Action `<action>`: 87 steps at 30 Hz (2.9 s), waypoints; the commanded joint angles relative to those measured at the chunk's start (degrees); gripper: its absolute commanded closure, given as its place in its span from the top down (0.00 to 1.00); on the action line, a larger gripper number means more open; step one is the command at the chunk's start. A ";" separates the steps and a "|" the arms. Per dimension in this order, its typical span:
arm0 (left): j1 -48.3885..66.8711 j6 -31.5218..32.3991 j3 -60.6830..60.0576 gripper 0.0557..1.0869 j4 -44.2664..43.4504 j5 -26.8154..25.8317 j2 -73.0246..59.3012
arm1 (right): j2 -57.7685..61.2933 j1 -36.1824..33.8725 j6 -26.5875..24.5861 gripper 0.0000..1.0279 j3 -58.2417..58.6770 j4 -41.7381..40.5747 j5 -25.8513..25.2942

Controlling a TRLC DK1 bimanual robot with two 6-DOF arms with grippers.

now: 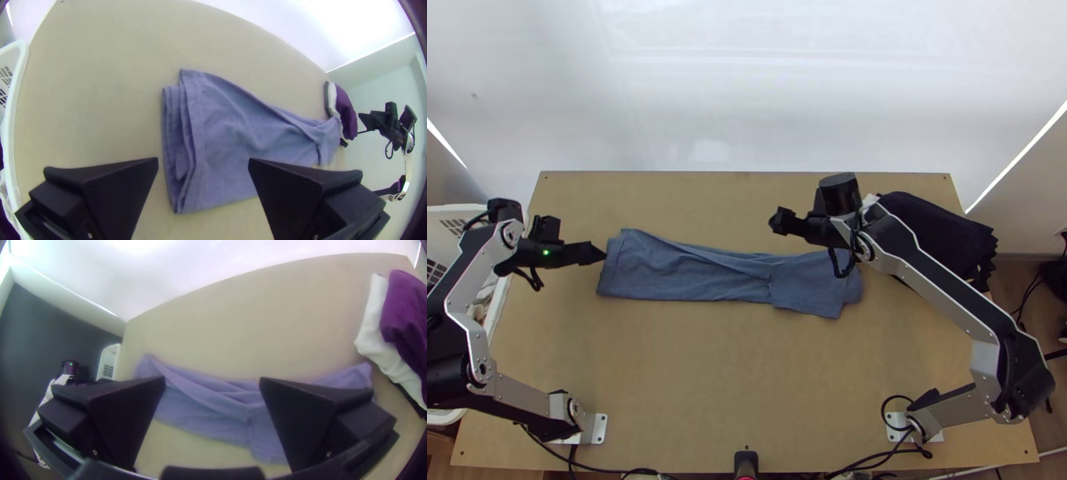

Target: Fold the t-shirt

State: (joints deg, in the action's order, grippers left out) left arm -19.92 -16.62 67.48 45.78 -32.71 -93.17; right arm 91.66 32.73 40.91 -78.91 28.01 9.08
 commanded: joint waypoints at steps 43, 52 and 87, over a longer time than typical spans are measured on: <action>8.41 9.15 -6.49 0.03 -13.96 -9.39 -9.40 | -7.81 -2.41 3.74 0.88 -5.02 6.97 6.48; -12.68 1.59 -3.32 0.03 -5.96 -9.48 -4.39 | -9.22 -5.48 3.22 0.88 -2.91 7.50 7.09; 46.29 30.16 29.99 0.03 7.22 5.46 -11.07 | -11.68 -6.89 3.48 0.88 -0.80 7.06 7.44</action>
State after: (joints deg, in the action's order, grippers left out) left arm 16.03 9.34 92.07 55.27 -30.50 -97.21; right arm 80.09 26.22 44.34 -79.44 35.27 16.53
